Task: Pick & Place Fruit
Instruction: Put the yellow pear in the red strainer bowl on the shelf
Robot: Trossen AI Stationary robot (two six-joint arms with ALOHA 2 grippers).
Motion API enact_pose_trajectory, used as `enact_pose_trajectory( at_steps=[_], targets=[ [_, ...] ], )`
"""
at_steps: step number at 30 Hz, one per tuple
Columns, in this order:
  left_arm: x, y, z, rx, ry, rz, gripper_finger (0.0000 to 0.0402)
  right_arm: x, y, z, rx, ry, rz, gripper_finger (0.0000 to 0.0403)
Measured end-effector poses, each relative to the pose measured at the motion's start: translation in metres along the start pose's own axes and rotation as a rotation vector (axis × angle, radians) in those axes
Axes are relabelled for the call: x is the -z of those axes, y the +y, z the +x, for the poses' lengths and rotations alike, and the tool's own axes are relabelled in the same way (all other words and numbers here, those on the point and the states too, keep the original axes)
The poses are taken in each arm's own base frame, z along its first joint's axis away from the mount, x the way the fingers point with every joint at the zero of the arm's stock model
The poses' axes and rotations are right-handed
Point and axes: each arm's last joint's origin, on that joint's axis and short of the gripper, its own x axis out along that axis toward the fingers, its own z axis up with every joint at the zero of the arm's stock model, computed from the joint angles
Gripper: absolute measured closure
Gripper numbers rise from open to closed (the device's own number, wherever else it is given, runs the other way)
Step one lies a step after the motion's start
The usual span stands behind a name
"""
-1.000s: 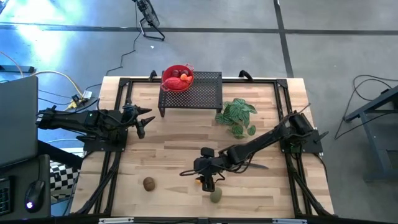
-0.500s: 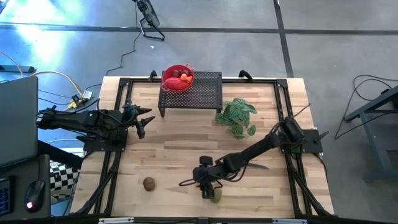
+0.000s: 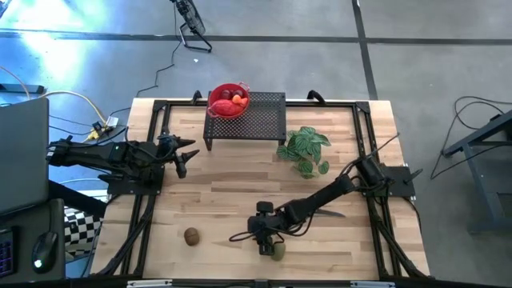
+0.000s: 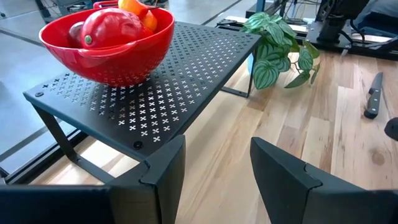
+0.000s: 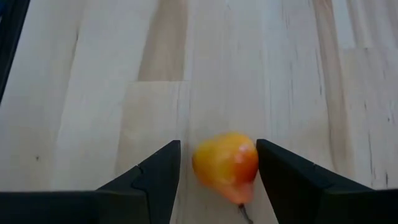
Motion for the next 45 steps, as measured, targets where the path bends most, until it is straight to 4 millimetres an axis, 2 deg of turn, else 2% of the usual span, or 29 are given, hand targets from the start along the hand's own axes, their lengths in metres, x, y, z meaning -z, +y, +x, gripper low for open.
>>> enact_pose_trajectory(
  at_steps=[8,20,34,40,45],
  targets=[
    [0.000,0.000,0.000,0.000,0.001,0.000,0.0227,0.000,0.000,0.000,0.001,0.004,0.000,0.0203],
    [0.000,0.000,0.000,0.000,0.001,0.000,0.0227,0.001,-0.001,-0.001,0.004,0.009,0.000,0.0259],
    [0.000,0.000,0.000,0.000,0.001,0.001,0.0227,0.000,0.001,-0.003,-0.026,0.017,0.005,0.0265],
    [0.000,0.000,0.000,0.000,0.001,0.001,0.0227,-0.016,-0.003,-0.022,-0.040,-0.034,0.019,0.0267],
    [0.001,0.000,0.000,-0.002,0.011,0.007,0.0227,-0.039,-0.017,-0.051,-0.002,-0.135,0.042,0.0267]
  ],
)
